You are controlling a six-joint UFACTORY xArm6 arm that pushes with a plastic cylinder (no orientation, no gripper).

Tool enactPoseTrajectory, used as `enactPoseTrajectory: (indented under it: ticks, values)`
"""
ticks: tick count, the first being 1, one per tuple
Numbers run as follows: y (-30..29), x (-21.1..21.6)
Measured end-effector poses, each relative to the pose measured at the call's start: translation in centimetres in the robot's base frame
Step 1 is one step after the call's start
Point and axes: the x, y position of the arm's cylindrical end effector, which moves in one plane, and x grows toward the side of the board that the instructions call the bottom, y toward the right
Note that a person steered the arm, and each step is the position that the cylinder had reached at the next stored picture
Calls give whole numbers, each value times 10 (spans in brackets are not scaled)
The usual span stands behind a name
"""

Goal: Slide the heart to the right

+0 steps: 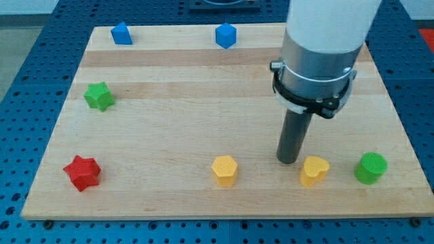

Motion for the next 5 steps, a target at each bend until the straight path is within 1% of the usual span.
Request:
enactPoseTrajectory:
  ticks: [3, 5]
  values:
    - [-9, 39]
    - [-2, 42]
